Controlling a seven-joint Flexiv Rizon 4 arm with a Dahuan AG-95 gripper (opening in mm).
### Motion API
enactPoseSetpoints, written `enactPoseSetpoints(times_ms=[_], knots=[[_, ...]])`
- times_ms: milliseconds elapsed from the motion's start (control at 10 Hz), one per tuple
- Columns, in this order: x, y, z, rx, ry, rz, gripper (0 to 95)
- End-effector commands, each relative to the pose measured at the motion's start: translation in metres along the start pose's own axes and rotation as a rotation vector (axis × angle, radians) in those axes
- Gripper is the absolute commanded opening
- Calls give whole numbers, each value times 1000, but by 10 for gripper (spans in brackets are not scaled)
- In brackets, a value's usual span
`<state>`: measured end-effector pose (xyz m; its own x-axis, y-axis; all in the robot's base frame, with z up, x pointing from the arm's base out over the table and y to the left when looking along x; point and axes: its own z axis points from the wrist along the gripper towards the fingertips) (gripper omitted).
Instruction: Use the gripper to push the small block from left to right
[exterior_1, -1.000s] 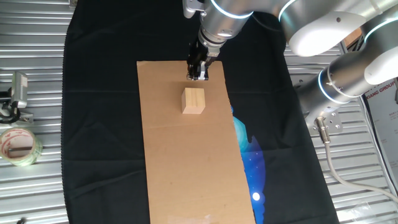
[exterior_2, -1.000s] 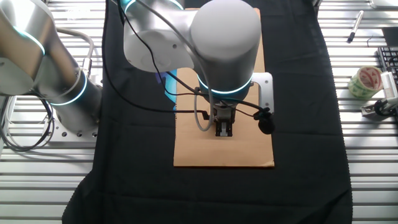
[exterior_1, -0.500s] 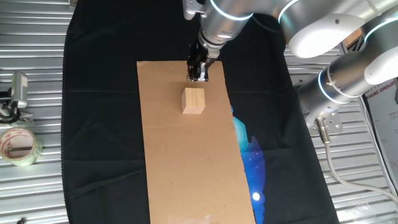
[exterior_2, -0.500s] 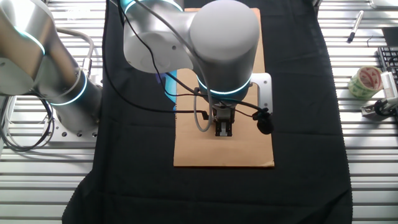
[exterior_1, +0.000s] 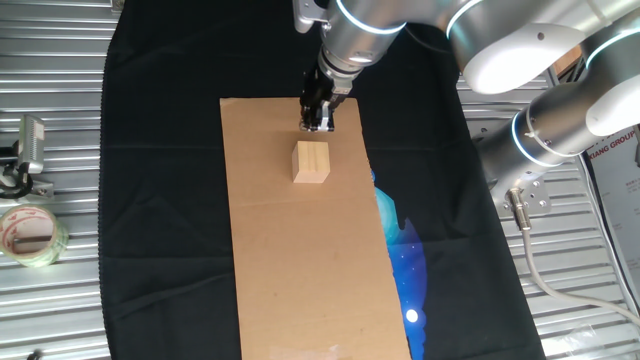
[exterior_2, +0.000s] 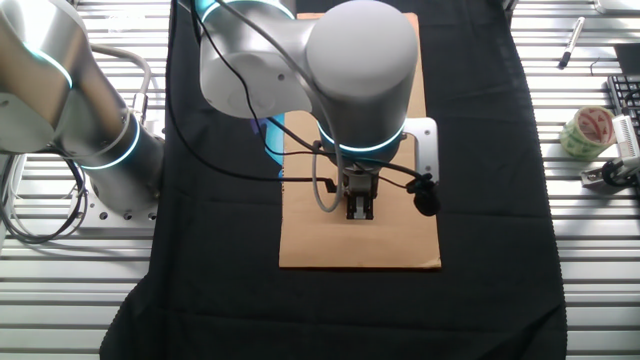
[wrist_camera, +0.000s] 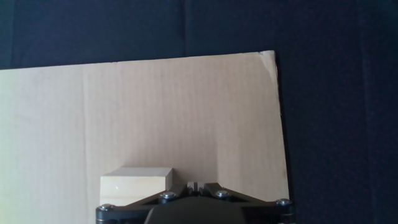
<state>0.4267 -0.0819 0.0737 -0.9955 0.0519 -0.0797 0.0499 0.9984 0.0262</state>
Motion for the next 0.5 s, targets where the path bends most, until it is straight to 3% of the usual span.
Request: enactPoseSetpoints(times_ms=[100,500], knots=[[0,0,0,2,0,-1,0],[0,0,0,0,4,-6,0]])
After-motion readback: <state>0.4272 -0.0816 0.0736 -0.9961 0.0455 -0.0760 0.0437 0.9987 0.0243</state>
